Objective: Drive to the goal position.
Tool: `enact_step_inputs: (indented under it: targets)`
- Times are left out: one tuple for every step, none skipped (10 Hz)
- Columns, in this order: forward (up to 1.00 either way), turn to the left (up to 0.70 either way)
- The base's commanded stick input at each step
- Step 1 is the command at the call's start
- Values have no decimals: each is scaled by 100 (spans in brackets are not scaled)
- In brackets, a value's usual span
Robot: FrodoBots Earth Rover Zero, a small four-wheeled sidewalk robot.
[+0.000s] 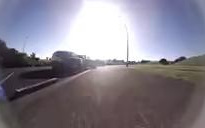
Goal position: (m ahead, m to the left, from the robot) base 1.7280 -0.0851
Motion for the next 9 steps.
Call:
enact_step_inputs:
  targets:
    - [70,0]
    - [70,0]
    - [70,0]
    - [70,0]
    - [70,0]
    - [70,0]
    - [70,0]
    - [70,0]
    - [70,0]
